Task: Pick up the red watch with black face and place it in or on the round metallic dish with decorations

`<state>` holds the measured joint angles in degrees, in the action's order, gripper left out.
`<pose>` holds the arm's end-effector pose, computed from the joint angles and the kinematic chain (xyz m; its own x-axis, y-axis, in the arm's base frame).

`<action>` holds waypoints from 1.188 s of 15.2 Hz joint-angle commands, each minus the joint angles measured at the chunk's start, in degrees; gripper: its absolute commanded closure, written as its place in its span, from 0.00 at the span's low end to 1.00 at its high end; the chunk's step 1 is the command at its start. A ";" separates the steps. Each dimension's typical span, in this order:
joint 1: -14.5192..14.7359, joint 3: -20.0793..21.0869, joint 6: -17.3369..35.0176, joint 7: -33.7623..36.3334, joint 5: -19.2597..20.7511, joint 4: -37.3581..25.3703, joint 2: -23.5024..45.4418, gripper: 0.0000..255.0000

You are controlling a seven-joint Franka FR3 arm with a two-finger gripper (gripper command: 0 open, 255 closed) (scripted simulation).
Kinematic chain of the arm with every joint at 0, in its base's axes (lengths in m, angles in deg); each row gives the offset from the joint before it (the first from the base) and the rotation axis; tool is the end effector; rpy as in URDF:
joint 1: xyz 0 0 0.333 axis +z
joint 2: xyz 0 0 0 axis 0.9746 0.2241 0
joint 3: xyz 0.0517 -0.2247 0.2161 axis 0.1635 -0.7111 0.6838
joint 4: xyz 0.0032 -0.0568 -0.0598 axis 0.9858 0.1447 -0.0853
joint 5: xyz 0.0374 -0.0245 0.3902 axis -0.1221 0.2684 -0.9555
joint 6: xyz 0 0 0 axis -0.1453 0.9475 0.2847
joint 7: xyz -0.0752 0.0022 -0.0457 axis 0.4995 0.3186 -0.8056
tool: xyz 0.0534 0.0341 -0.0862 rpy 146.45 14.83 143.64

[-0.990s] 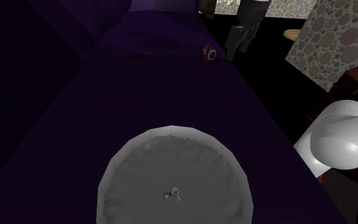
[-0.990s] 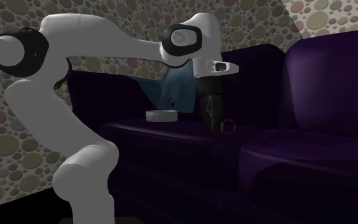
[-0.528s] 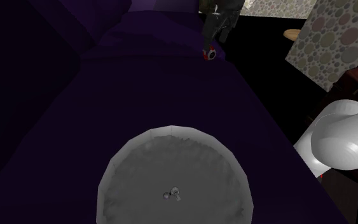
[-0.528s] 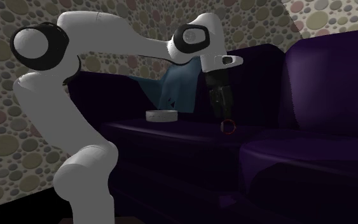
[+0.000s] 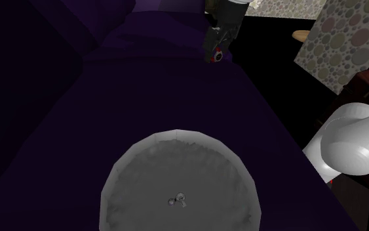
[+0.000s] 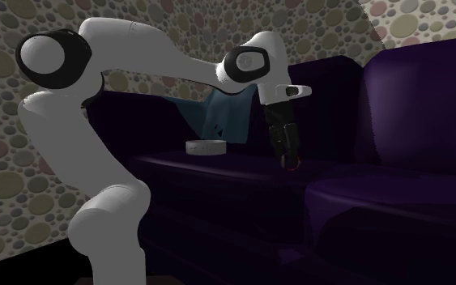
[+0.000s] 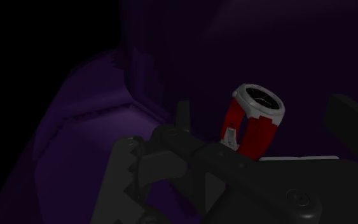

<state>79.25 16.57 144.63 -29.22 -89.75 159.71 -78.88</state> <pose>0.3891 0.0979 0.5821 0.9827 0.0765 0.1688 0.0696 -0.9965 0.0463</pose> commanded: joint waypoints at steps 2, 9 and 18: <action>-0.02 -0.04 0.51 -0.06 0.01 0.47 -0.01 0.00; -0.02 -0.04 0.50 -0.06 0.01 0.46 -0.01 1.00; -0.04 -0.08 -0.25 -0.09 0.04 -0.35 0.06 1.00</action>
<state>79.21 16.49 144.81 -29.32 -89.71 159.80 -78.84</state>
